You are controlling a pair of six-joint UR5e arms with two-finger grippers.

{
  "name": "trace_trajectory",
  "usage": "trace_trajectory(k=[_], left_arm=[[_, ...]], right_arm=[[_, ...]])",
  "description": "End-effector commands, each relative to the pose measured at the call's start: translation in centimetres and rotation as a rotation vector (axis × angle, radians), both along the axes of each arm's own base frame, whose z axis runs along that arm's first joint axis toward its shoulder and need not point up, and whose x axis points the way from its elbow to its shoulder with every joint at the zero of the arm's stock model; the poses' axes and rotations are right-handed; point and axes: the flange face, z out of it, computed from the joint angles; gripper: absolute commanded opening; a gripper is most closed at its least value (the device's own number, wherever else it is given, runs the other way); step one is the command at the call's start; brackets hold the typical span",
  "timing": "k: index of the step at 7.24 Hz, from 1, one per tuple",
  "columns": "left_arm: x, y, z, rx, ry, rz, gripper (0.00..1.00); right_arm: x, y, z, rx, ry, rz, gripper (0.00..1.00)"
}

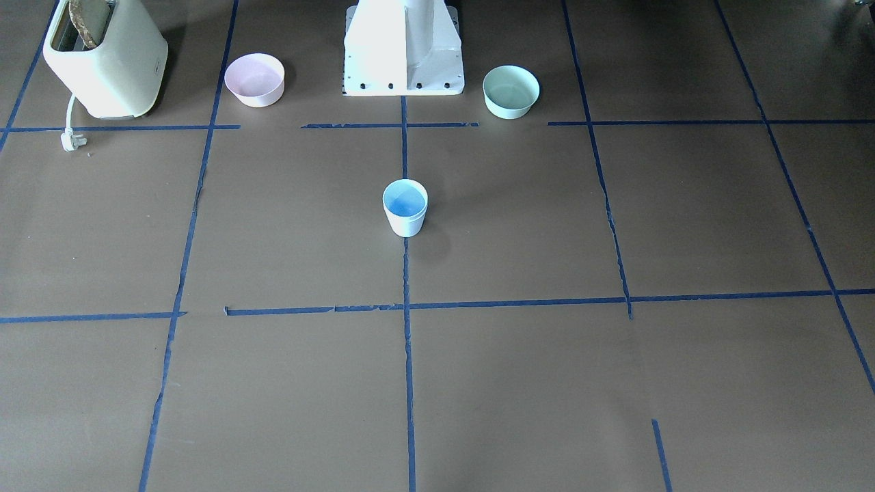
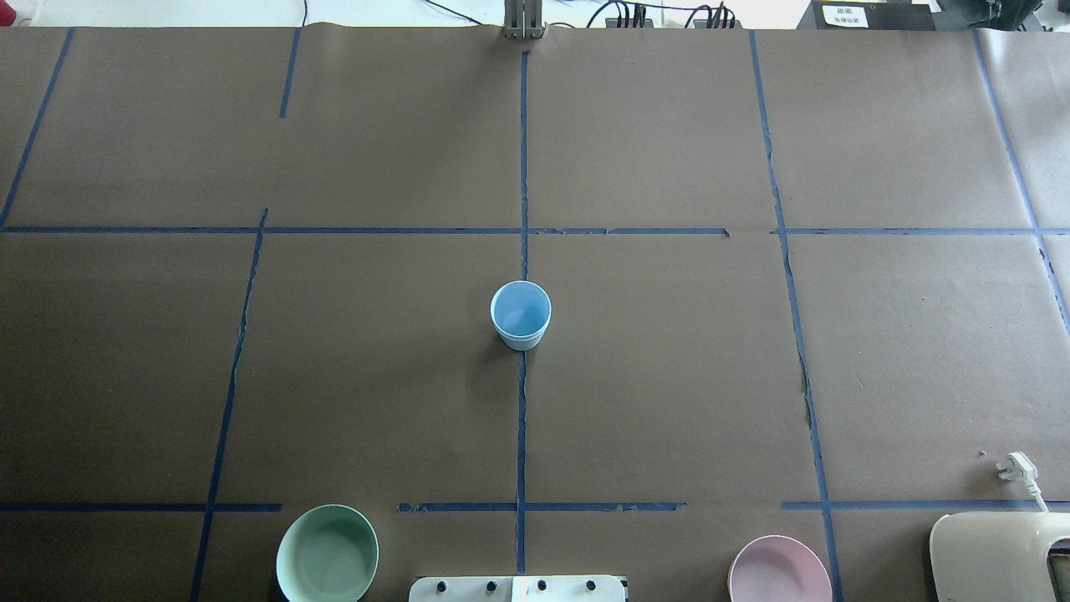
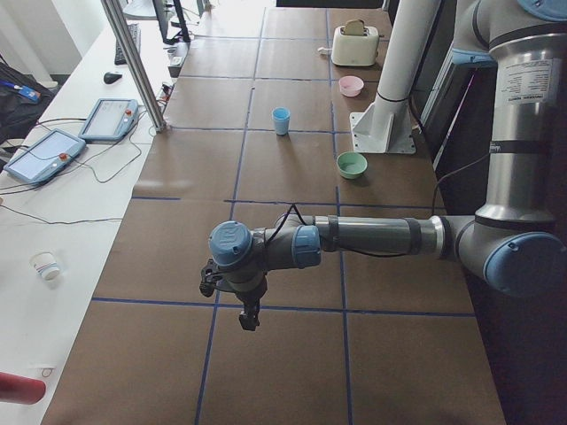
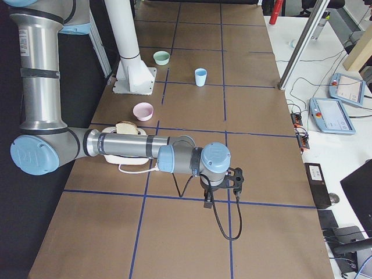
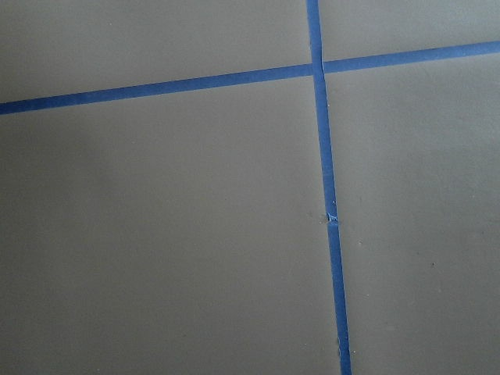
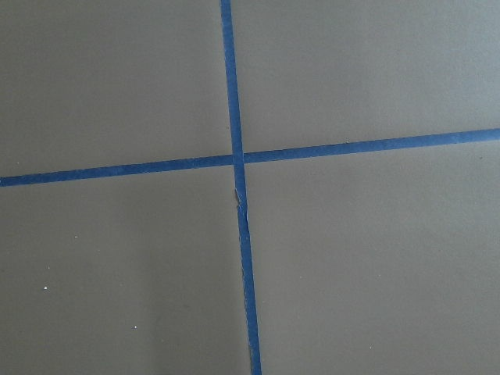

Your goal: Stack blue cups with both arms

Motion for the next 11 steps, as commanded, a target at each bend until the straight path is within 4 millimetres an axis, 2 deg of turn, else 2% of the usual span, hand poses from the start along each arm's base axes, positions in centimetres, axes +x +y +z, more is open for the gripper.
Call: trace_trajectory(k=[1, 11], left_arm=[[0.0, -0.1, 0.0, 0.000, 0.001, 0.001, 1.00], [-0.1, -0.5, -1.1, 0.011, 0.041, -0.041, 1.00]], right_arm=[[0.0, 0.0, 0.1, 0.003, 0.006, -0.001, 1.00], [0.1, -0.1, 0.1, 0.006, 0.024, -0.004, 1.00]])
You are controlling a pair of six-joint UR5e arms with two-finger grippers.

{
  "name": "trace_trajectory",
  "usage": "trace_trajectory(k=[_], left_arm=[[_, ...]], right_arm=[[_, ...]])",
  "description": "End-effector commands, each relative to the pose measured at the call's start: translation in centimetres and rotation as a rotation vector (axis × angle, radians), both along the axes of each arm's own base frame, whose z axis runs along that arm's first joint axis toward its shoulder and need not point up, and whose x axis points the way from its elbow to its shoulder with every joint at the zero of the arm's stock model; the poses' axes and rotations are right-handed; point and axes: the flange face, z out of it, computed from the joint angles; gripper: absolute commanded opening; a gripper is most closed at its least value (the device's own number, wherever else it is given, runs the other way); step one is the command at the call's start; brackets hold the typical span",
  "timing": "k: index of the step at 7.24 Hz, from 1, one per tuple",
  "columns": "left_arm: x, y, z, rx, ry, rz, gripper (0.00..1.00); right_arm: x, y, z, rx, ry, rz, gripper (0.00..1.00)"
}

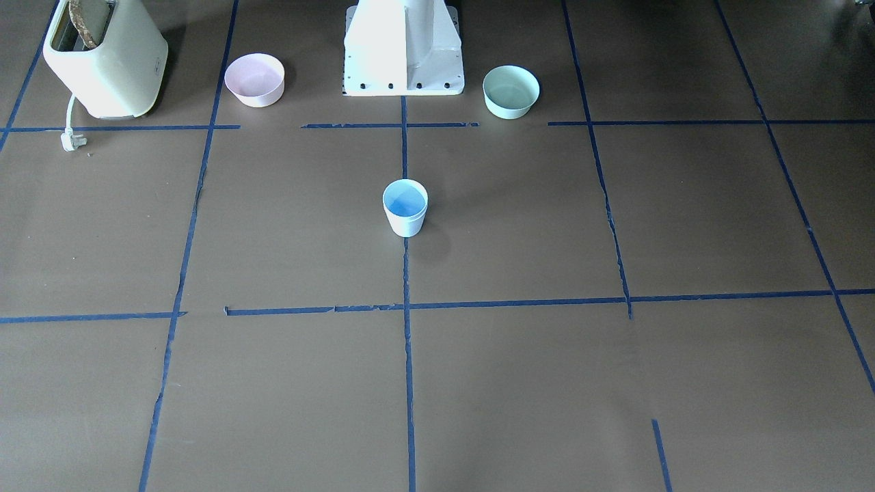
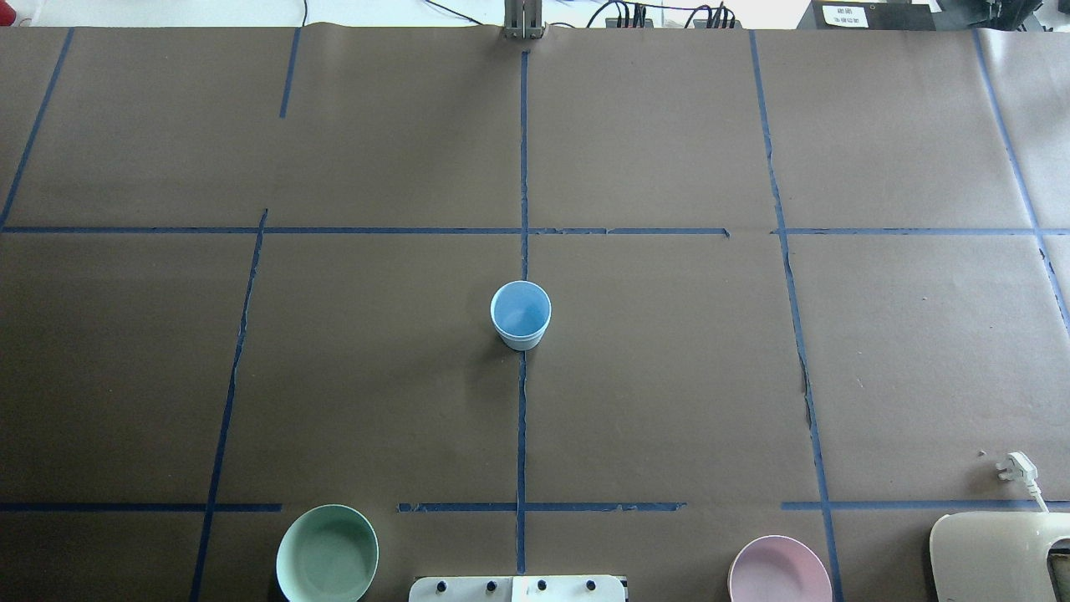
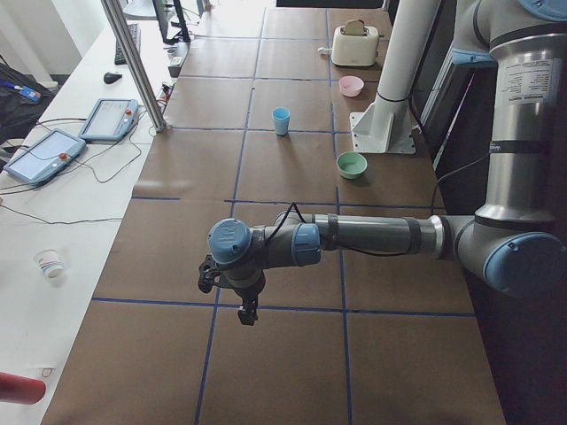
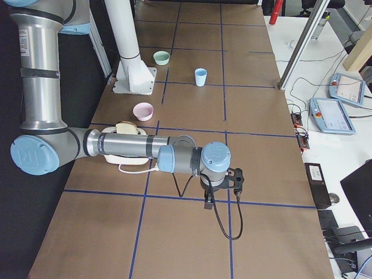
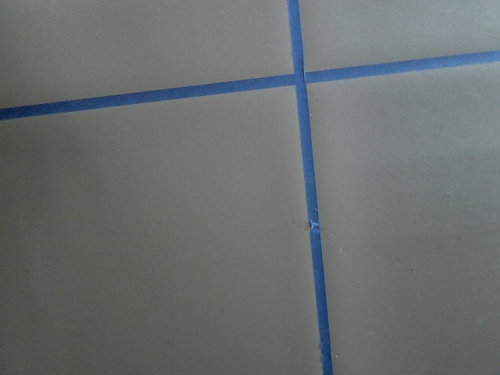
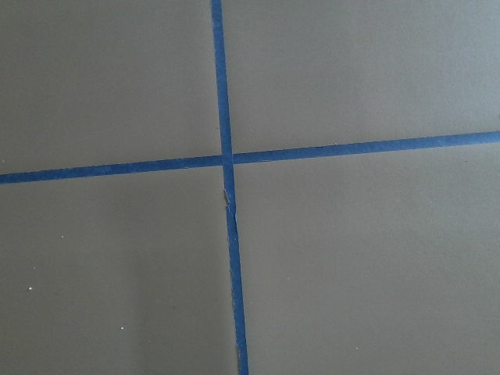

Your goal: Stack blue cups with both arms

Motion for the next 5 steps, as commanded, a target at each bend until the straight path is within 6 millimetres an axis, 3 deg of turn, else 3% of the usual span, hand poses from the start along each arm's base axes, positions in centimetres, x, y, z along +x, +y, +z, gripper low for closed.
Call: trace_trajectory(k=[1, 5], left_arm=[[-0.05, -0.08, -0.01, 0.015, -0.001, -0.007, 1.00], [-0.13, -0.14, 0.00, 0.015, -0.003, -0.008, 1.00]], right_arm=[[0.07, -0.01, 0.03, 0.000, 0.000, 0.001, 1.00], [0.09, -0.02, 0.18, -0.002, 0.012, 0.000, 1.00]])
